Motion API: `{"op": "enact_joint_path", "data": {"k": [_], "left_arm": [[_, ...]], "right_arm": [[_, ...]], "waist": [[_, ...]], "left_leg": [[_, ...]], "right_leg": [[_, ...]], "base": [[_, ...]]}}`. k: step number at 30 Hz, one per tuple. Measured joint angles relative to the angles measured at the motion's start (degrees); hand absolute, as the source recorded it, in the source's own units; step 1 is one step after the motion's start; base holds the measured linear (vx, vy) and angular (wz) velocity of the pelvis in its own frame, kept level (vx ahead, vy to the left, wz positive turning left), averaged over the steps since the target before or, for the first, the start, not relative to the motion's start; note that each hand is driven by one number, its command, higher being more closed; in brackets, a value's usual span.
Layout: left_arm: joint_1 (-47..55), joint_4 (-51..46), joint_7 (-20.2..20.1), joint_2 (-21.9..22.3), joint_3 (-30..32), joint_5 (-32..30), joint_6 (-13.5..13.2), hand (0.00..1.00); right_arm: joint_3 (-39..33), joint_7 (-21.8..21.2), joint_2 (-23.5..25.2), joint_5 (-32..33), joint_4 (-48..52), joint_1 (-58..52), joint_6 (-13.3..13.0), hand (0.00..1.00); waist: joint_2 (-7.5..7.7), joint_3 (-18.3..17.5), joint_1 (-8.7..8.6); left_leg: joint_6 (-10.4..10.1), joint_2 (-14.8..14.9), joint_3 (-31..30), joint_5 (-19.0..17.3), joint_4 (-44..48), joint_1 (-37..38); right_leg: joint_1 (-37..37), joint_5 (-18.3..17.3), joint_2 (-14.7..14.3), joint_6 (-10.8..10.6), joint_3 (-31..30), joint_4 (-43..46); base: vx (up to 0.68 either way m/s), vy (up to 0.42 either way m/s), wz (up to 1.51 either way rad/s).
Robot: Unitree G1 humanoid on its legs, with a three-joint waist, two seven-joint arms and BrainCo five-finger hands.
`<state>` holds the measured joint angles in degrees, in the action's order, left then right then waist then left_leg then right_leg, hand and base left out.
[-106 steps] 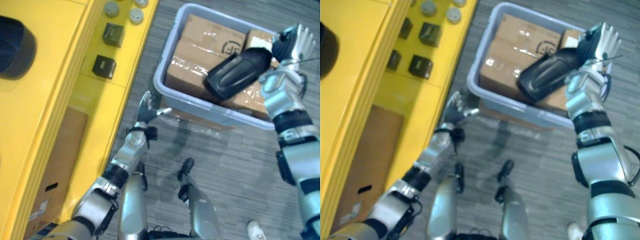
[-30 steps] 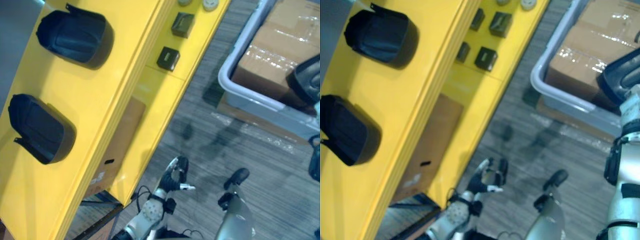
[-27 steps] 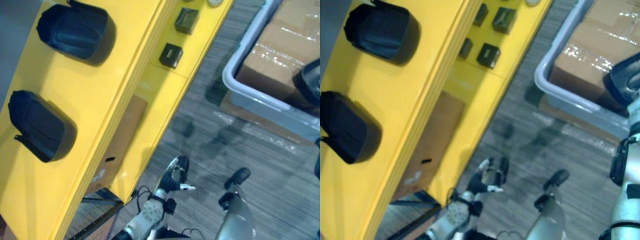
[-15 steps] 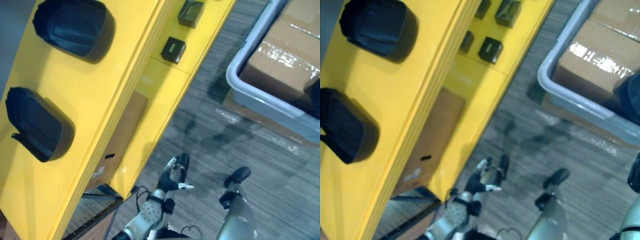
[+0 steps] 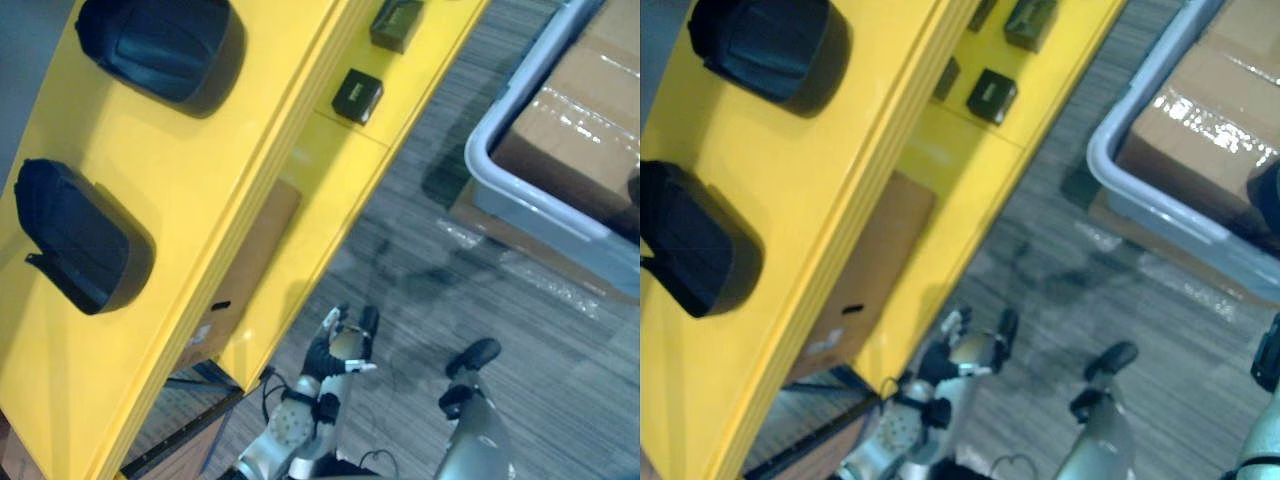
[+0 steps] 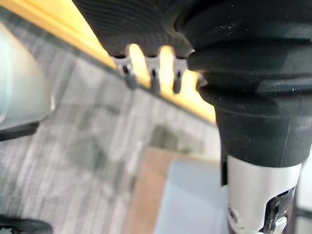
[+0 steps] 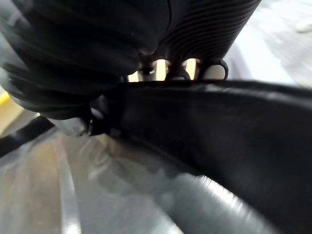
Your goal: Walk over and take plastic housings, then place them on the shelf
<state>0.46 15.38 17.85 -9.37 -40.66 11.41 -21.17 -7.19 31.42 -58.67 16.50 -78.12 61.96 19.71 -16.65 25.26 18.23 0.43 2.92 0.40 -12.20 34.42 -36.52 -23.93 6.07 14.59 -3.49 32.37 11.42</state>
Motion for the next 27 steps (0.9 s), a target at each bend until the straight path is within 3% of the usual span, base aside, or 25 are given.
{"op": "enact_joint_path", "data": {"k": [3,7,14,18,24,27], "left_arm": [[0.02,-0.88,0.0,-0.32,1.86,0.01,-0.55,0.0],[0.32,-1.38,0.67,-0.65,4.17,-0.01,-2.14,0.0],[0.7,-4.52,1.97,-1.36,9.82,-0.07,-2.66,0.0],[0.44,-5.72,2.45,-1.37,11.34,-0.15,-2.69,0.0],[-3.88,-8.71,3.33,-1.52,13.62,-1.12,-3.77,0.0],[-7.5,-8.8,3.83,-1.57,14.73,-1.15,-3.73,0.0]], "right_arm": [[1.24,0.44,0.99,-3.25,0.0,0.1,-1.96,1.0],[4.76,2.35,2.55,-5.5,-0.1,0.73,-2.49,1.0],[13.36,7.06,2.86,-13.18,1.42,4.33,-6.06,1.0],[16.89,8.05,3.11,-16.28,4.26,4.77,-7.51,1.0],[19.53,8.6,6.15,-20.72,7.56,4.84,-8.05,1.0],[21.47,8.62,8.27,-23.01,9.71,4.84,-8.05,1.0]], "waist": [[0.59,0.43,-0.01],[1.53,1.12,-0.21],[5.83,4.12,-2.79],[6.79,4.76,-3.04],[7.79,5.31,-5.21],[9.44,5.17,-5.86]], "left_leg": [[-0.16,0.41,-0.07,-0.1,0.34,-0.01],[-0.42,1.26,-0.03,-0.71,1.44,0.0],[-0.35,2.13,0.35,-0.94,1.86,2.01],[-0.35,2.52,1.69,-0.88,0.34,4.56],[-1.06,3.24,1.86,-0.05,-1.25,6.15],[-1.56,3.42,2.58,0.84,-2.95,7.67]], "right_leg": [[0.1,0.14,-0.73,-0.13,-0.1,-0.05],[0.3,0.48,-1.63,-0.24,-0.72,-0.04],[2.48,0.87,-2.51,0.03,-1.47,-0.66],[4.08,1.43,-2.9,0.32,-2.62,-1.78],[5.06,1.9,-3.83,0.48,-2.95,-2.46],[5.18,2.02,-3.95,0.66,-3.78,-2.53]], "base": [[-0.03,-0.009,-0.03],[-0.05,0.016,-0.08],[-0.06,0.033,-0.04],[-0.07,0.013,-0.11],[-0.04,-0.001,-0.04],[-0.02,-0.011,-0.08]]}}
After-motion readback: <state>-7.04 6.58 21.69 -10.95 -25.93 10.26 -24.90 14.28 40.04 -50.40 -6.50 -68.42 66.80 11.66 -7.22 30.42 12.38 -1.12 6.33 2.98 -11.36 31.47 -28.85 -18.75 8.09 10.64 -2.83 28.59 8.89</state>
